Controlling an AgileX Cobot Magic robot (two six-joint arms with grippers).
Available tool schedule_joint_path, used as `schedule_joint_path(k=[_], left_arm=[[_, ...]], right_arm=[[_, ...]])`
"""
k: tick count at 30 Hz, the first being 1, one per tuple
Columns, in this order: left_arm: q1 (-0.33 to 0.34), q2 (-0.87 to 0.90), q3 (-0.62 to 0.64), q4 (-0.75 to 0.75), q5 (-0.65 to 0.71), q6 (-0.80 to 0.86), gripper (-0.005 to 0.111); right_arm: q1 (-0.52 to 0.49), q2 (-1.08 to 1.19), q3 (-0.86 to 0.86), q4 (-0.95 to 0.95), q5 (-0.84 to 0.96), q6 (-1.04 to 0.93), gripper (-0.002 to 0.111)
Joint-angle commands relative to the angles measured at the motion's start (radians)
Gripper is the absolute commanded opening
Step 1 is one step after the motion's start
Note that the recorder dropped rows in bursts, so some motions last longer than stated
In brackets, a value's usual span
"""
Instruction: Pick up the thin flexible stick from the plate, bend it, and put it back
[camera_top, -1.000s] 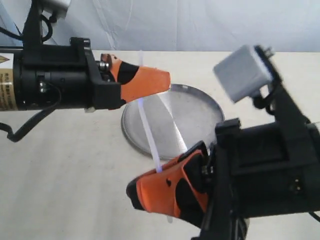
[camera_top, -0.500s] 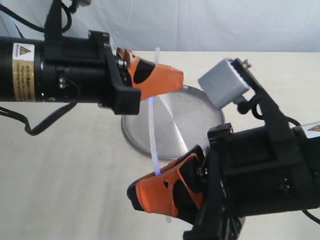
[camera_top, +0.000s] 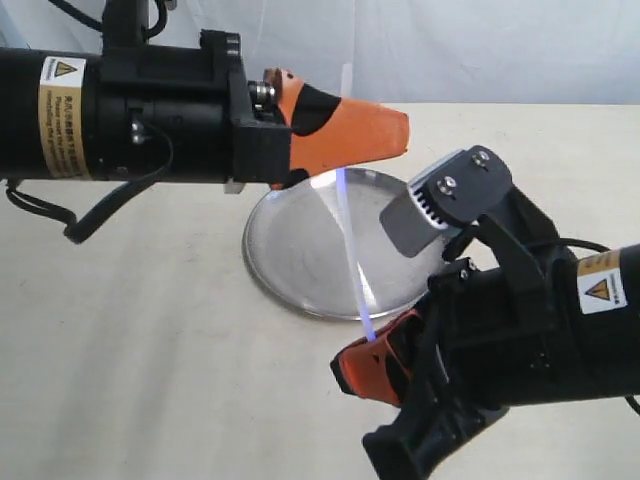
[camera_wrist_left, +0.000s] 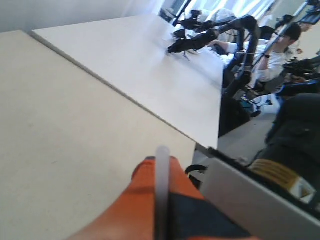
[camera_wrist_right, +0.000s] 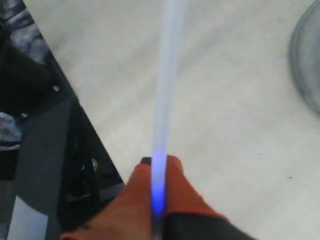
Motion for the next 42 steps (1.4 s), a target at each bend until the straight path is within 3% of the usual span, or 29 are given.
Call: schedule_joint_path(k=[1, 4, 9, 12, 17, 20, 22, 27, 34, 37, 42], left_arm=[[-0.013, -0.004, -0.011, 0.005, -0.092, -0.003, 0.0], [-0.013, -0.003, -0.008, 0.012, -0.107, -0.007, 0.0], [-0.013, -0.003, -0.008, 0.028, -0.086, -0.005, 0.0], [-0.013, -0.003, -0.008, 0.11, 0.029, -0.002, 0.0], [-0.013, 0.006, -0.007, 0.196, 0.248, -0.002, 0.0], [-0.013, 0.032, -0.007, 0.215, 0.261, 0.002, 0.0], [-0.013, 0.058, -0.006, 0.211, 0.186, -0.015, 0.0], [-0.042, 0.055, -0.006, 0.193, 0.008, -0.03, 0.0], [-0.061, -0.018, -0.006, 0.192, 0.105, -0.03, 0.0], [-0.061, -0.036, -0.006, 0.19, 0.185, -0.03, 0.0], [-0.061, -0.036, -0.006, 0.192, 0.309, -0.026, 0.0]], right_arm=[[-0.009, 0.021, -0.006, -0.1, -0.136, 0.028, -0.001], [-0.017, 0.035, -0.006, -0.278, -0.237, 0.171, -0.001], [-0.05, 0.059, -0.006, -0.409, -0.213, 0.293, -0.001], [-0.05, 0.044, -0.006, -0.393, -0.192, 0.293, -0.001], [-0.05, -0.034, -0.006, -0.175, -0.149, 0.173, -0.001], [-0.05, -0.082, -0.006, 0.043, -0.152, 0.031, -0.001], [-0.05, -0.105, -0.006, 0.087, -0.169, -0.004, -0.001], [-0.052, -0.109, -0.006, -0.086, -0.22, 0.103, -0.001], [-0.052, -0.036, -0.006, -0.446, -0.178, 0.43, -0.001], [-0.049, -0.004, -0.006, -0.413, -0.148, 0.426, -0.001], [-0.008, 0.002, -0.006, -0.165, -0.148, 0.242, -0.001]])
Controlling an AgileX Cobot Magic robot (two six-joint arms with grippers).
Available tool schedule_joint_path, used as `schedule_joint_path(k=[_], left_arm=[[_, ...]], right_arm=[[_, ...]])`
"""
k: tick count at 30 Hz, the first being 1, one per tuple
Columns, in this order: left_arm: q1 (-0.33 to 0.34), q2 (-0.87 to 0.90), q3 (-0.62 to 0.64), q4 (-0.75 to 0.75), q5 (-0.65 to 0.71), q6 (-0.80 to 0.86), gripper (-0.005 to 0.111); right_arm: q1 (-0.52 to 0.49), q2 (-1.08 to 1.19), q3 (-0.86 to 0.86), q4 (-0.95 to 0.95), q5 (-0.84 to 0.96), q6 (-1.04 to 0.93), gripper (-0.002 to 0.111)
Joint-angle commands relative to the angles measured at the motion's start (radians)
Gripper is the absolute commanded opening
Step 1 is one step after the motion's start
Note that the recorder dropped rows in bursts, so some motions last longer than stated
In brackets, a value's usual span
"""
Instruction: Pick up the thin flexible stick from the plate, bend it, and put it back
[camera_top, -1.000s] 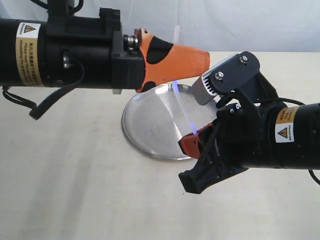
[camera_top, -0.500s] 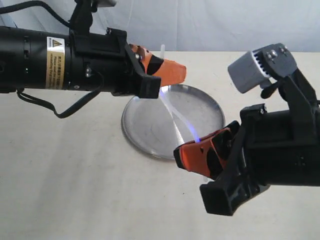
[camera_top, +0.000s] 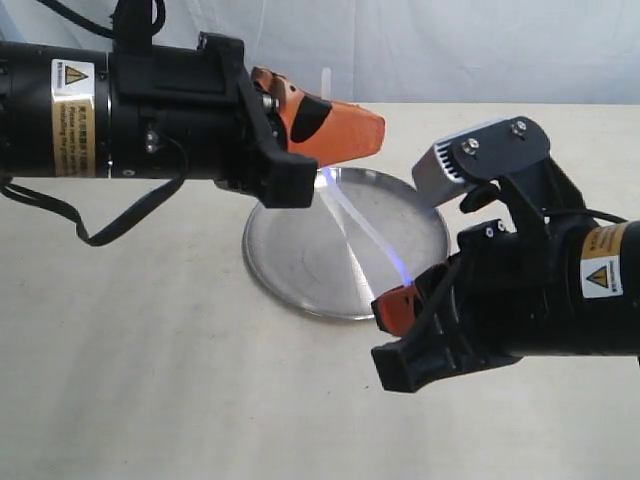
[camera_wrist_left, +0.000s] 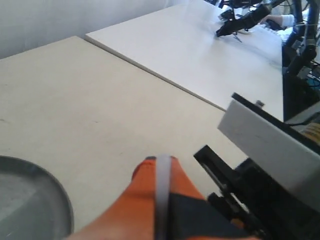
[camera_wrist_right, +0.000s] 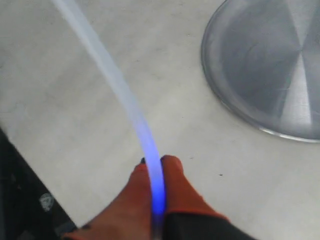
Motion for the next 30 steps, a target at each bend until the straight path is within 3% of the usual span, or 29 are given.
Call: schedule_joint_path(k=[1, 8, 15, 19, 25, 30], left_arm=[[-0.011, -0.004, 0.009, 0.024, 0.088, -0.004, 0.0], [-0.011, 0.031, 0.011, 0.138, 0.116, -0.005, 0.0], [-0.011, 0.048, 0.075, 0.158, 0.125, -0.078, 0.0], [-0.011, 0.044, 0.092, 0.158, 0.011, -0.118, 0.0], [-0.011, -0.028, 0.086, 0.092, -0.029, -0.09, 0.0], [-0.011, -0.089, 0.063, 0.087, 0.003, -0.056, 0.0]], right_arm=[[0.041, -0.002, -0.014, 0.219, -0.068, -0.163, -0.001], [0.078, -0.031, -0.014, 0.461, -0.073, -0.364, -0.001], [0.047, -0.164, -0.017, 0.399, -0.16, -0.354, -0.001], [-0.015, -0.18, -0.017, 0.307, -0.132, -0.297, -0.001], [-0.077, -0.094, -0.017, 0.147, -0.035, -0.182, -0.001], [-0.074, -0.004, -0.017, 0.144, 0.002, -0.182, -0.001]])
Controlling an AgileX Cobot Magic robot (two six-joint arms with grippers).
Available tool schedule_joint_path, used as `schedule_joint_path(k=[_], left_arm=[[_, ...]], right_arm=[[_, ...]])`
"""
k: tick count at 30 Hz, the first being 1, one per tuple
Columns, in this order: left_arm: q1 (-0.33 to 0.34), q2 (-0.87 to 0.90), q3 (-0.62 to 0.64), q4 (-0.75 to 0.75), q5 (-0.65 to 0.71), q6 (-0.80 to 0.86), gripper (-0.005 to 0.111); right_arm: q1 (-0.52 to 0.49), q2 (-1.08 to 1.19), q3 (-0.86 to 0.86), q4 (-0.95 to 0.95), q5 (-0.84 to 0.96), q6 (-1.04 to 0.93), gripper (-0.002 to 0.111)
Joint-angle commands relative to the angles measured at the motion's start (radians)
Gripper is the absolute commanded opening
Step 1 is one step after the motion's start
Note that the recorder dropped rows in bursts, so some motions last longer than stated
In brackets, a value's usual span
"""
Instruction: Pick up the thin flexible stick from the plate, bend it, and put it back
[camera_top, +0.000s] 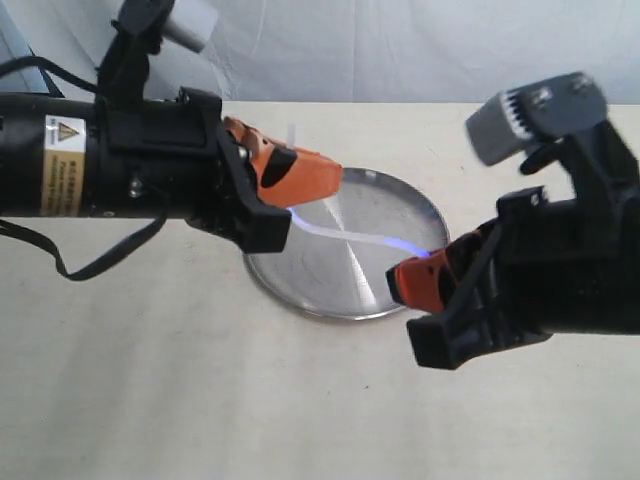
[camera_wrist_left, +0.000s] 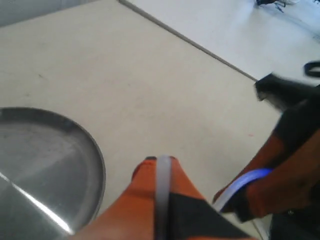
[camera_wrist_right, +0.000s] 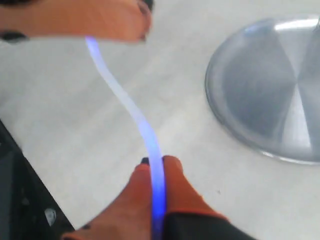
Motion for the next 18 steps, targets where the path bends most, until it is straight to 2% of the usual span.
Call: schedule_joint_path(k=[1, 7, 18], left_arm=[[-0.015, -0.053, -0.024, -0.028, -0.047, 0.038, 0.0], [-0.015, -0.057, -0.024, -0.001, 0.052, 0.05, 0.0], [-0.015, -0.057, -0.024, -0.001, 0.065, 0.052, 0.0]], right_arm=[[-0.003, 0.074, -0.006, 0.004, -0.022, 0.01, -0.001], [-0.003, 0.089, -0.006, -0.001, 0.038, 0.004, -0.001], [-0.003, 0.089, -0.006, -0.031, 0.059, 0.004, -0.001]])
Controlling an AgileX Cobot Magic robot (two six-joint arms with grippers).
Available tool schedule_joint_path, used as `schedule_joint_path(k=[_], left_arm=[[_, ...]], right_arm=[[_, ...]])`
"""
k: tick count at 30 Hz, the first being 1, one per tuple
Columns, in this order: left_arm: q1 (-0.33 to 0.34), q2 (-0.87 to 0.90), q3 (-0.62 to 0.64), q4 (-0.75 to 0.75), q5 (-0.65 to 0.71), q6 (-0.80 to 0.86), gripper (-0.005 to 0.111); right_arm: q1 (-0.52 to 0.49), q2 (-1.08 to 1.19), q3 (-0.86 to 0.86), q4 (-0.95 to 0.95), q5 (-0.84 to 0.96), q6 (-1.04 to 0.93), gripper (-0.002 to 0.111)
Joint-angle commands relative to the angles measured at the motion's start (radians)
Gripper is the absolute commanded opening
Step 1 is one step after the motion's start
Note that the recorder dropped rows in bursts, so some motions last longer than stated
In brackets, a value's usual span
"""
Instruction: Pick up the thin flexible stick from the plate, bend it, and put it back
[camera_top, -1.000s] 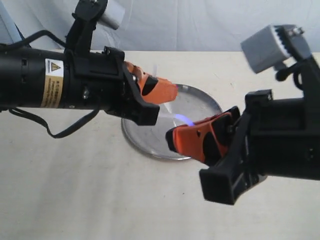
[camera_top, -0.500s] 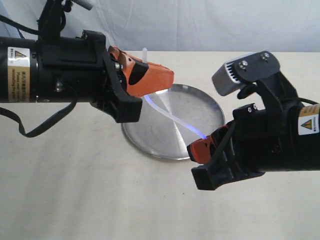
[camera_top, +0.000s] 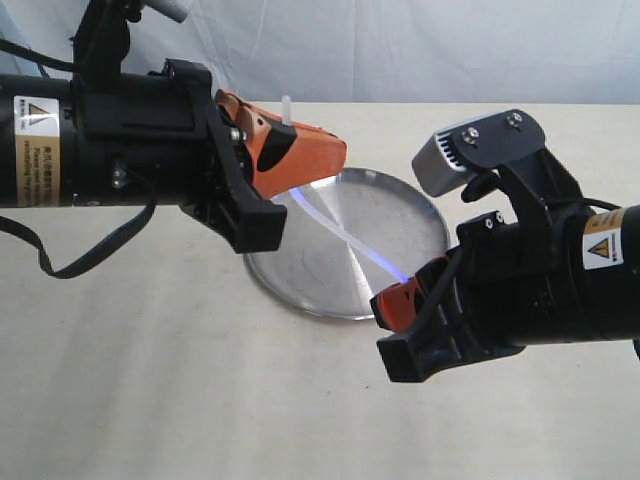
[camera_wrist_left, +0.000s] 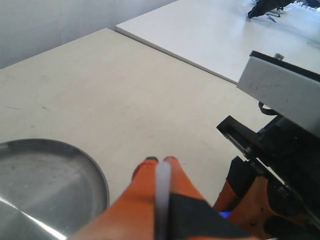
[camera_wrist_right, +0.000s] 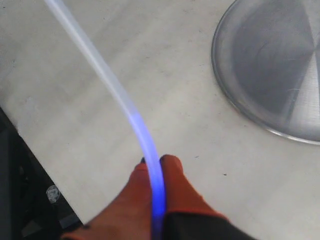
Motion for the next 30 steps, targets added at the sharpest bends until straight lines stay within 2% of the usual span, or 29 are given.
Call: schedule_joint_path(k=[1, 7, 9, 18, 24, 26, 30], left_arm=[[-0.002, -0.011, -0.007, -0.005, 0.024, 0.007, 0.0], [-0.002, -0.011, -0.007, 0.0, 0.077, 0.007, 0.0], [-0.002, -0.011, -0.007, 0.0, 0.087, 0.007, 0.005], [-0.002, -0.011, -0.007, -0.007, 0.157, 0.014, 0.052], [-0.002, -0.025, -0.007, -0.007, 0.209, 0.026, 0.055], [-0.002, -0.041, -0.007, -0.005, 0.222, 0.026, 0.055], [-0.002, -0.104, -0.008, 0.025, 0.252, 0.026, 0.054]], right_arm=[[-0.003, 0.004, 0.002, -0.027, 0.03, 0.0, -0.001], [-0.003, 0.004, 0.002, -0.027, 0.046, -0.002, -0.001], [-0.003, 0.004, 0.002, -0.03, 0.053, -0.002, -0.001], [-0.003, 0.004, 0.002, -0.057, 0.053, -0.002, -0.001], [-0.003, 0.006, 0.002, -0.103, 0.027, 0.016, -0.001], [-0.003, 0.008, 0.002, -0.16, 0.016, 0.062, -0.001], [-0.003, 0.042, 0.002, -0.388, 0.005, 0.247, -0.001]])
